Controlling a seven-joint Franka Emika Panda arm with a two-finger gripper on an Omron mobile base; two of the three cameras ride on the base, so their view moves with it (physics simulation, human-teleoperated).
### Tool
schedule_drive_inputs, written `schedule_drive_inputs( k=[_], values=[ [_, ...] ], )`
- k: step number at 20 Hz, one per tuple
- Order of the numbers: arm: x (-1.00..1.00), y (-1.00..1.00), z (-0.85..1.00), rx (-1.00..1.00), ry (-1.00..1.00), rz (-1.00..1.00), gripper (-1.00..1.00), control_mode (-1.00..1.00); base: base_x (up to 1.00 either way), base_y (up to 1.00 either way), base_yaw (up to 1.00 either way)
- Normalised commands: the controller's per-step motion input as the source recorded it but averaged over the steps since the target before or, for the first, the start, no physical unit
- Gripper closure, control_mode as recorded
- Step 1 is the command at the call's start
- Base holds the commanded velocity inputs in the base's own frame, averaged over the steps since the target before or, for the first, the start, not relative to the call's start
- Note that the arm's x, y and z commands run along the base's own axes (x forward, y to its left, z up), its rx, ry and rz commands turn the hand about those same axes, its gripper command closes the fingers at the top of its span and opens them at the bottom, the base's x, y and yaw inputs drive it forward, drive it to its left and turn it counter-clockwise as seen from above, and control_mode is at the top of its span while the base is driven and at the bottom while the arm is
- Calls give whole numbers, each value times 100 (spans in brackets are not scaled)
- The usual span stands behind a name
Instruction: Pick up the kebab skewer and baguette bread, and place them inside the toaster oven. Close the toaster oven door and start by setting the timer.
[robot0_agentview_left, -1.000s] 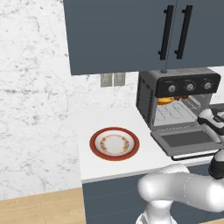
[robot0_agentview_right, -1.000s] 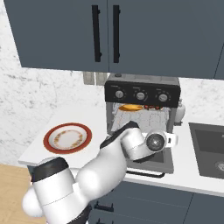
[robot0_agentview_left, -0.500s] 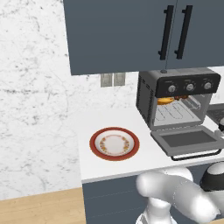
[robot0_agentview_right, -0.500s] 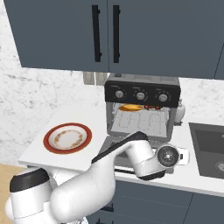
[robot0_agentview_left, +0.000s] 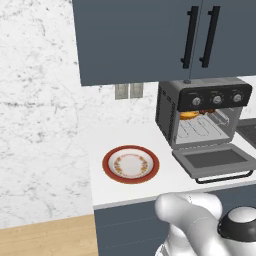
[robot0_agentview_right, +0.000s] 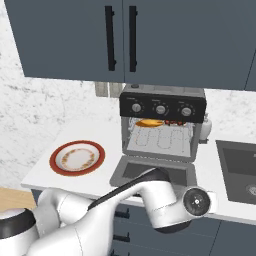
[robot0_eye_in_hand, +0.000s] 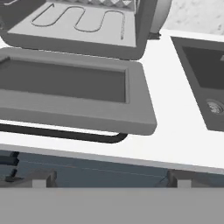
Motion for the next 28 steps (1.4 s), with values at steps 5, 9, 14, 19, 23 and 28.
schedule_drive_inputs(
  k=[5,9,14,19,23,28],
  values=[
    [-24,42,-20,0,6,19,-100,-100,0,0,0],
    [-3,47,-12,0,6,16,-100,-100,0,0,0],
    [0,25,0,3,5,4,-100,-100,0,0,0],
    [0,0,-1,4,0,-13,-100,-100,0,0,0],
    [5,0,-1,3,0,-27,-100,-100,0,0,0],
    [25,0,0,1,0,-17,-100,-100,0,0,0]
  ],
)
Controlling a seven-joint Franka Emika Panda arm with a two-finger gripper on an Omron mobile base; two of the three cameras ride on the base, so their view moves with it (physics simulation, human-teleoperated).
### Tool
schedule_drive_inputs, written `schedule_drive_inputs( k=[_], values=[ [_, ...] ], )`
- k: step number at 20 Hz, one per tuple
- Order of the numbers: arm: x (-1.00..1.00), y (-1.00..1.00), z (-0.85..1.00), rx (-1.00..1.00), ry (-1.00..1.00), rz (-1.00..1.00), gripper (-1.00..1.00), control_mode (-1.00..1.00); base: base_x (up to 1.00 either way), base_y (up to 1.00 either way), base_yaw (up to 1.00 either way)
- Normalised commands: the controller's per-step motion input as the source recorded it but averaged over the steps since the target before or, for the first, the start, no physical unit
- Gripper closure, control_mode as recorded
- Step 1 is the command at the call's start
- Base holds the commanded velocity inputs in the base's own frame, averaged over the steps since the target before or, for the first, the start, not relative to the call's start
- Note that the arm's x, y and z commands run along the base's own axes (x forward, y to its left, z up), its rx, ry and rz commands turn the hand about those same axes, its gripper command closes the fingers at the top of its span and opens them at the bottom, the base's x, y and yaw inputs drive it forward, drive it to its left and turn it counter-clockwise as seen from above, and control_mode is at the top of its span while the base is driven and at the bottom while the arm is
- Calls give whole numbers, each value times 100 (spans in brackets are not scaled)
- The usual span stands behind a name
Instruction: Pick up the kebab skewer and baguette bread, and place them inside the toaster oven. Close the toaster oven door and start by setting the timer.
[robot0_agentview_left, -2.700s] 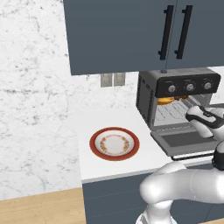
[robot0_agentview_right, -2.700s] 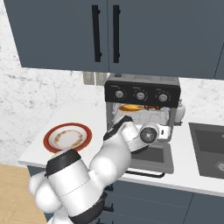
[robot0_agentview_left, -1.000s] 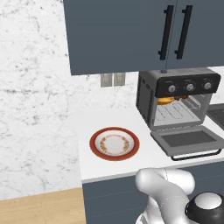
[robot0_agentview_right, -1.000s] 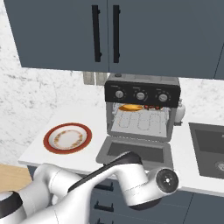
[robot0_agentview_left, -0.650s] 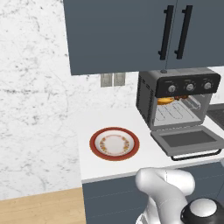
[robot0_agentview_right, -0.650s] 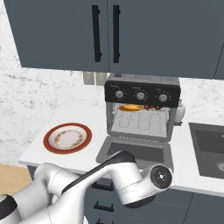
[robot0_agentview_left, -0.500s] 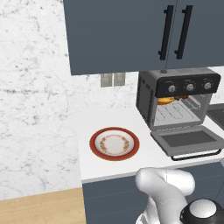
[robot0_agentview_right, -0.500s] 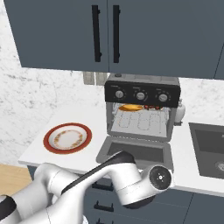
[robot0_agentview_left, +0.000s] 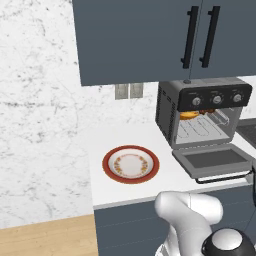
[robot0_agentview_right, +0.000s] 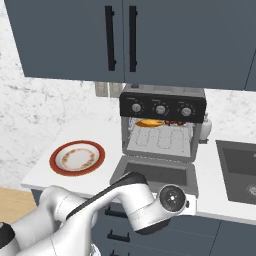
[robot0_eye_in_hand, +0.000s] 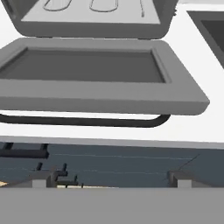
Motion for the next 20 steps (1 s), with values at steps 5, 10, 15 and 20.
schedule_drive_inputs(
  k=[5,10,15,20],
  values=[
    [32,9,-2,0,-2,-2,-100,-100,0,0,0],
    [1,5,-44,0,-6,0,-100,-100,0,0,0],
    [0,0,-41,0,-10,0,-100,-100,0,0,0],
    [24,0,-4,5,-12,-1,-100,-100,0,0,0]
  ],
)
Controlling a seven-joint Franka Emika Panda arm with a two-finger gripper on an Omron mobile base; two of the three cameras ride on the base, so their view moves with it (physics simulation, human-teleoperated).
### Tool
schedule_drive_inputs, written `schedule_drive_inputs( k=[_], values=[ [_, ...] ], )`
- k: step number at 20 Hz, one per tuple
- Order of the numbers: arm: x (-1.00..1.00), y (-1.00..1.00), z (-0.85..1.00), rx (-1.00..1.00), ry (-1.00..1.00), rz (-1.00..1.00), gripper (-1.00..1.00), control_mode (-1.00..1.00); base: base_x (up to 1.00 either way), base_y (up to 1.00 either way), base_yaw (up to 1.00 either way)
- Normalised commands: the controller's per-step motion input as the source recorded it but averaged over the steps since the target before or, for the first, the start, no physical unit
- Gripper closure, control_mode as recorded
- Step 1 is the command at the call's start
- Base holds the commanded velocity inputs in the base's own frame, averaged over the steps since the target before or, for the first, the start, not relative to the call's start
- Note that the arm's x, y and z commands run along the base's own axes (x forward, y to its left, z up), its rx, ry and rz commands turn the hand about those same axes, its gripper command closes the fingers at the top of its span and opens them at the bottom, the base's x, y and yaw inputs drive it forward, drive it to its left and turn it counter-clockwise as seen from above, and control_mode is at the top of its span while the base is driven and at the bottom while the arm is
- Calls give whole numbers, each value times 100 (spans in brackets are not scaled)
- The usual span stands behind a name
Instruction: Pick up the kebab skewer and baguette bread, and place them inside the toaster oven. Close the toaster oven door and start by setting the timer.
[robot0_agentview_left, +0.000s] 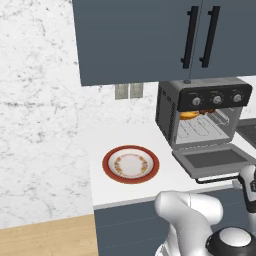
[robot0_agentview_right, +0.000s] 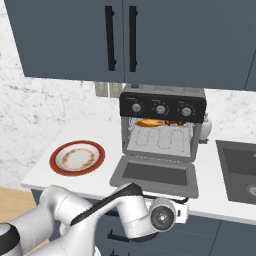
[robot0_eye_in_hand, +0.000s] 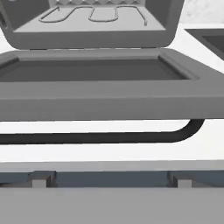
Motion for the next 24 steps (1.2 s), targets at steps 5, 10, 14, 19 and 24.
schedule_drive_inputs(
  k=[5,10,14,19,24],
  values=[
    [28,-3,0,3,-13,-3,-100,-100,0,0,0],
    [3,-13,-17,0,-8,-1,-100,-100,0,0,0],
    [0,-11,-33,0,-2,0,-100,-100,0,0,0],
    [1,-3,-10,0,0,0,-100,-100,0,0,0],
    [3,0,0,0,0,0,-100,-100,0,0,0]
  ],
)
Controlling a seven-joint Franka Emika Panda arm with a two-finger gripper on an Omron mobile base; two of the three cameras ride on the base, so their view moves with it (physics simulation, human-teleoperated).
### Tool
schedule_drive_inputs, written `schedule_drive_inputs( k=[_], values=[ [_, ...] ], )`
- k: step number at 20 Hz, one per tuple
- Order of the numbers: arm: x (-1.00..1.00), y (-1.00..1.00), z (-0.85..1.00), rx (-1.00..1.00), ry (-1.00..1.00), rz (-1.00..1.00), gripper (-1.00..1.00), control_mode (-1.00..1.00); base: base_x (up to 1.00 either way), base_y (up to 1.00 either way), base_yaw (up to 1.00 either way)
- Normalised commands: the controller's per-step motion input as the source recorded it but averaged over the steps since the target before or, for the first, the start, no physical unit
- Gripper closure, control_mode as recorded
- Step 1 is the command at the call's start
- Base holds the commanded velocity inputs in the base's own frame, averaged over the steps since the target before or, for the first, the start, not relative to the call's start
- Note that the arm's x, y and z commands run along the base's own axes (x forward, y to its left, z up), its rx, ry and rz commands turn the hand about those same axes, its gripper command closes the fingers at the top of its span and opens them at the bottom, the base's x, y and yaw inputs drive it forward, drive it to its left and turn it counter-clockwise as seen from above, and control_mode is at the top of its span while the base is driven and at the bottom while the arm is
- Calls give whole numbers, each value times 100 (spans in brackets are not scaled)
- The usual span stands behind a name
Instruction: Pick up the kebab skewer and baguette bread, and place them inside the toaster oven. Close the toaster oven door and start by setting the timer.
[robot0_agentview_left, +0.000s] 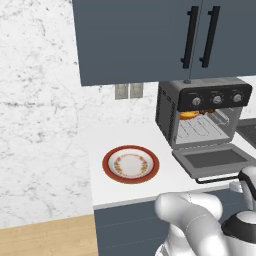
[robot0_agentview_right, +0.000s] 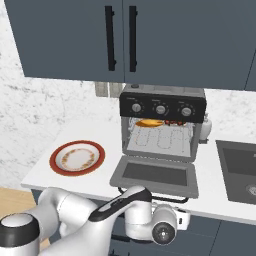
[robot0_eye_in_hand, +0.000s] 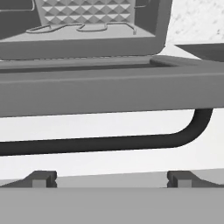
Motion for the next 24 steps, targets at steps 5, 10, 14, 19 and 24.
schedule_drive_inputs(
  k=[5,10,14,19,24],
  values=[
    [5,0,0,0,0,0,-100,-100,0,0,0],
    [12,0,-1,0,0,0,-100,-100,0,0,0],
    [5,1,-12,-4,0,0,-100,-100,0,0,0],
    [0,2,-23,-7,0,0,-100,-100,0,0,0],
    [7,8,-3,-4,0,0,-100,-100,0,0,0]
  ],
)
